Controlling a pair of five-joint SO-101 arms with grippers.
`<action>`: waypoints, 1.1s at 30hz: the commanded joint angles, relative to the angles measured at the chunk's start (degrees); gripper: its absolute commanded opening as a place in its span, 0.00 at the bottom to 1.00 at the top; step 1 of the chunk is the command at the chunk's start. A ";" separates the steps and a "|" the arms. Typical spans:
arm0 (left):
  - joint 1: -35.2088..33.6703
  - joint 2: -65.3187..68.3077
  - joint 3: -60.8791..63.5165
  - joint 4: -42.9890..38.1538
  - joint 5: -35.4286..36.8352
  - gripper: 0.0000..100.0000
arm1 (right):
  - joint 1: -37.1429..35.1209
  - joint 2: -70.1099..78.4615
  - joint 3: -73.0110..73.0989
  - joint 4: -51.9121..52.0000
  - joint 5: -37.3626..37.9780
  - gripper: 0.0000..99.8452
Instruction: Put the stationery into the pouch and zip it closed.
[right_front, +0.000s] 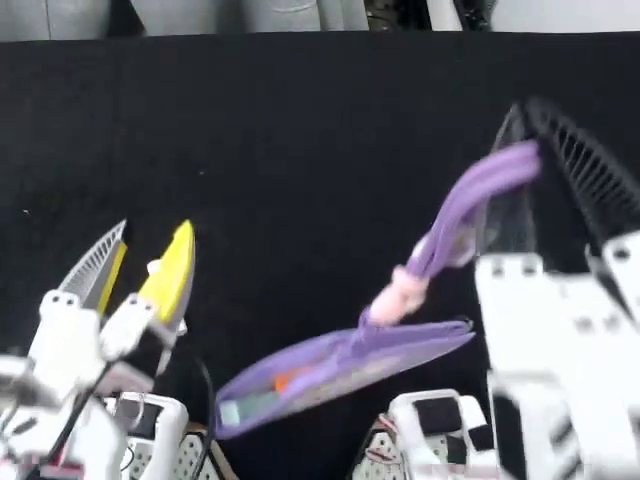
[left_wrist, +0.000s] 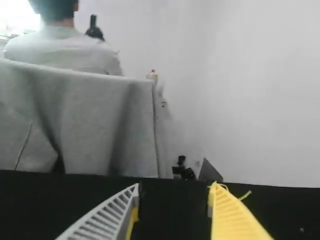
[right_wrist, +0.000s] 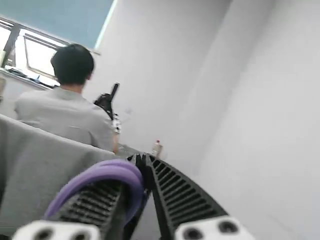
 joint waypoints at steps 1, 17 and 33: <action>-5.41 0.18 12.62 -10.37 0.97 0.22 | 10.02 1.98 4.09 -6.68 0.09 0.01; -22.64 0.44 30.81 -12.40 -0.44 0.23 | 14.33 -11.38 -0.04 2.37 4.48 0.01; -22.46 55.82 -1.89 5.01 -2.55 0.23 | 14.33 -9.10 0.22 1.93 4.31 0.01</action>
